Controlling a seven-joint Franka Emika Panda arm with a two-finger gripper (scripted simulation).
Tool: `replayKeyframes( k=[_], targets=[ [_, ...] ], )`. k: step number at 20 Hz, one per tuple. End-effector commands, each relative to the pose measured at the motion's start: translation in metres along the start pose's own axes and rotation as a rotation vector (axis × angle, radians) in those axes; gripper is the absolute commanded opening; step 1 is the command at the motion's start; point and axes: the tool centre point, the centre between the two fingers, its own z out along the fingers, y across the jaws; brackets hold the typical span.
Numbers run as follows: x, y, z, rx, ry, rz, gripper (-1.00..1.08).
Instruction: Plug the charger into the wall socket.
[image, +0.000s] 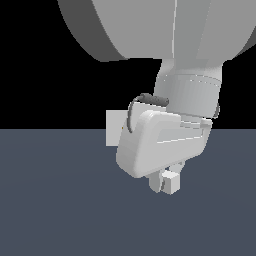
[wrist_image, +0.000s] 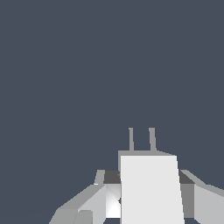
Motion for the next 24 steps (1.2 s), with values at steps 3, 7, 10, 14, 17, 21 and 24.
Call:
replayKeyframes(
  k=[3,7,10,14,17,21,24],
  targets=[
    [0.0,0.0,0.0,0.0,0.0,0.0,-1.0],
    [0.0,0.0,0.0,-0.001,0.0,0.002,-1.0],
    [0.003,-0.001,-0.002,-0.003,0.001,0.014,-1.0],
    [0.009,-0.002,-0.006,-0.01,0.001,0.046,-1.0],
    [0.016,-0.004,-0.01,-0.018,0.002,0.081,-1.0],
    [0.028,-0.006,-0.017,-0.031,0.004,0.142,-1.0],
    [0.039,-0.007,-0.023,-0.043,0.005,0.195,-1.0]
  ],
)
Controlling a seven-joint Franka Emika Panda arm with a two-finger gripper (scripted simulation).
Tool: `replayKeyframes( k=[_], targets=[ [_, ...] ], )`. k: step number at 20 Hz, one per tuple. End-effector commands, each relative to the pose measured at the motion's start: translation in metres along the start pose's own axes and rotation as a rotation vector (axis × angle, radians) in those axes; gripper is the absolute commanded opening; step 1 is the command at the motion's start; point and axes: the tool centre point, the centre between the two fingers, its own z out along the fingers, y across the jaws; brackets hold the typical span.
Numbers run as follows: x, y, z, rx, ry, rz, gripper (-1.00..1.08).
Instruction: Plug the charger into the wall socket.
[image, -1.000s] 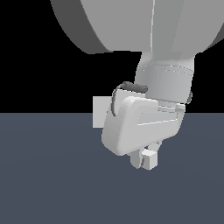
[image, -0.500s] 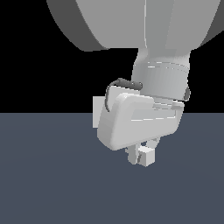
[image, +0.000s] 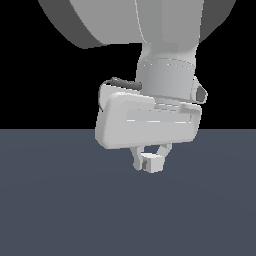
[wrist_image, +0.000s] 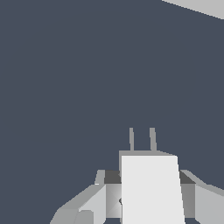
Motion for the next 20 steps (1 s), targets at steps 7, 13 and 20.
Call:
replayKeyframes(
  k=[7,13,20],
  targets=[
    [0.031,-0.006,-0.019,-0.035,0.002,0.157,-1.0],
    [0.051,-0.007,-0.031,-0.059,0.002,0.259,-1.0],
    [0.068,-0.005,-0.04,-0.079,0.0,0.344,-1.0]
  ],
)
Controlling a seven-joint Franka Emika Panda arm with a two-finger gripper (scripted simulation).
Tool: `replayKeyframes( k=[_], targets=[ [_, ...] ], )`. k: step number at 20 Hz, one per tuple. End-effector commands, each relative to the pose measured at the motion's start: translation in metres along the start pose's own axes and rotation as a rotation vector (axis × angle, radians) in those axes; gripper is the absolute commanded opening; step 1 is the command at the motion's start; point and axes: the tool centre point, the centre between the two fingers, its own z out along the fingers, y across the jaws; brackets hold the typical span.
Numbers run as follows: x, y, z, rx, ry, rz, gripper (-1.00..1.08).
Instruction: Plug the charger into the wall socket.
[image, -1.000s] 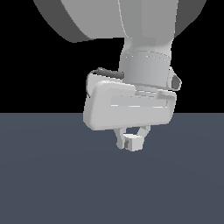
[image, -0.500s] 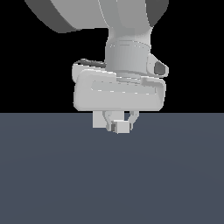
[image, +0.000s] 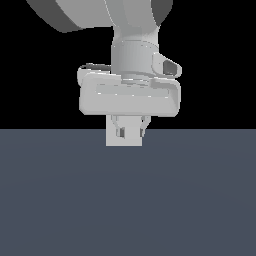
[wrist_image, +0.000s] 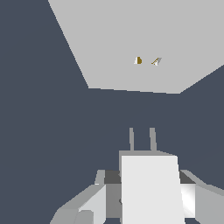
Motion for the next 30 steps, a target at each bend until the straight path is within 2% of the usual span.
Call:
replayKeyframes(
  k=[1,19,30],
  targets=[
    [0.005,-0.001,-0.003,-0.006,-0.001,0.027,-1.0],
    [0.016,-0.001,-0.006,-0.016,-0.003,0.068,-1.0],
    [0.049,0.001,0.001,-0.016,-0.003,0.068,-1.0]
  ],
)
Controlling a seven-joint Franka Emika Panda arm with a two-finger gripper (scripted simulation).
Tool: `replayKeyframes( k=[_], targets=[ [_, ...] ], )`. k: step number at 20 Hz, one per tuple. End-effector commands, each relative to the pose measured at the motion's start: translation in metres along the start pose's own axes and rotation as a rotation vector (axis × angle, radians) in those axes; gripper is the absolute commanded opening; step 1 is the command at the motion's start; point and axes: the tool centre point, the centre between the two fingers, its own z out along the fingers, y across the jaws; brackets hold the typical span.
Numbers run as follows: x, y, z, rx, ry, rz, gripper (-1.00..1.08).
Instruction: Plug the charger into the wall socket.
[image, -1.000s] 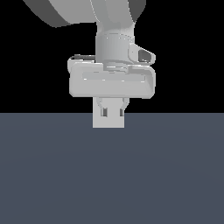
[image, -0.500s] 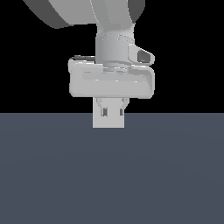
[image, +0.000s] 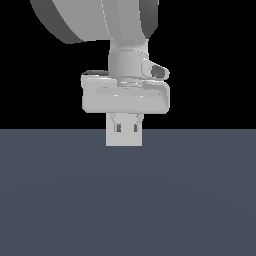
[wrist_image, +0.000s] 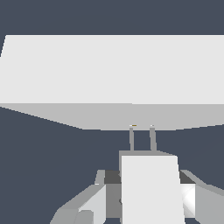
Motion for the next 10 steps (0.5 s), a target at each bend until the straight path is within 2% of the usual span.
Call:
replayKeyframes(
  k=[1,10],
  targets=[
    [0.0083,0.0003,0.0017,0.0,0.0,0.0,-1.0],
    [0.0179,0.0004,0.0038,0.0,0.0,0.001,-1.0]
  ],
)
